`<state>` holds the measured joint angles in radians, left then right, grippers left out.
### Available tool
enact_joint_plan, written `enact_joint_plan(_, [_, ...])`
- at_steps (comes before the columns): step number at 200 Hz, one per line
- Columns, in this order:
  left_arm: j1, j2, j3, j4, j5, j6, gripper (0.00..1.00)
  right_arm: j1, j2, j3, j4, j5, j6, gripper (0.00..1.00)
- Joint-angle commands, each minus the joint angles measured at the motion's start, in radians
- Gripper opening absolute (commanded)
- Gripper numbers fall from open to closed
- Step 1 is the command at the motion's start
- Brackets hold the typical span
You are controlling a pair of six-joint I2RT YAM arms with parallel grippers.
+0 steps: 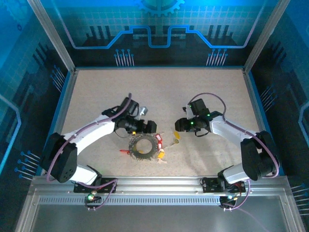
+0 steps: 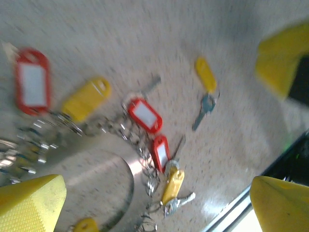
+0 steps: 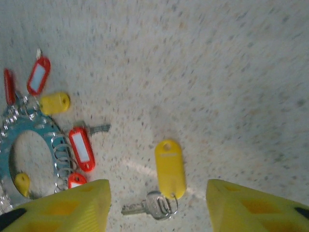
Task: Put the keys on the keyring
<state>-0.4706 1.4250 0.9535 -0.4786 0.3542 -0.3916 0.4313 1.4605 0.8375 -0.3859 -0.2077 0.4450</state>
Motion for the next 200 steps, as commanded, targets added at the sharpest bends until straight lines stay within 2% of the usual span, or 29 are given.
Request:
enact_joint_plan(1, [0.083, -0.048, 0.035, -0.067, -0.044, 0.034, 0.99, 0.043, 0.026, 0.015, -0.065, -0.030, -0.010, 0.49])
enact_joint_plan(36, [0.189, -0.084, 0.082, -0.102, -0.076, 0.083, 0.99, 0.145, 0.031, 0.037, -0.041, -0.176, -0.150, 0.48])
enact_joint_plan(59, [0.231, -0.103, 0.122, -0.072, -0.114, 0.137, 0.99, 0.237, 0.007, 0.024, 0.031, -0.165, -0.268, 0.48])
enact_joint_plan(80, [0.231, -0.151, 0.092, 0.032, -0.225, 0.154, 0.99, 0.344, -0.042, -0.006, 0.073, -0.118, -0.467, 0.50])
enact_joint_plan(114, [0.232, -0.274, -0.046, 0.257, -0.278, 0.175, 0.99, 0.467, -0.168, -0.159, 0.306, -0.134, -0.768, 0.51])
enact_joint_plan(126, [0.232, -0.312, -0.118, 0.344, -0.326, 0.176, 0.99, 0.509, -0.184, -0.191, 0.361, -0.103, -0.869, 0.51])
enact_joint_plan(148, [0.235, -0.337, -0.205, 0.438, -0.414, 0.161, 0.99, 0.589, -0.144, -0.208, 0.401, -0.044, -1.006, 0.49])
enact_joint_plan(177, [0.238, -0.322, -0.184, 0.393, -0.443, 0.194, 0.99, 0.668, 0.001, -0.163, 0.403, 0.013, -1.111, 0.42])
enact_joint_plan(200, [0.239, -0.314, -0.162, 0.366, -0.469, 0.200, 0.99, 0.705, 0.078, -0.146, 0.448, 0.116, -1.135, 0.43])
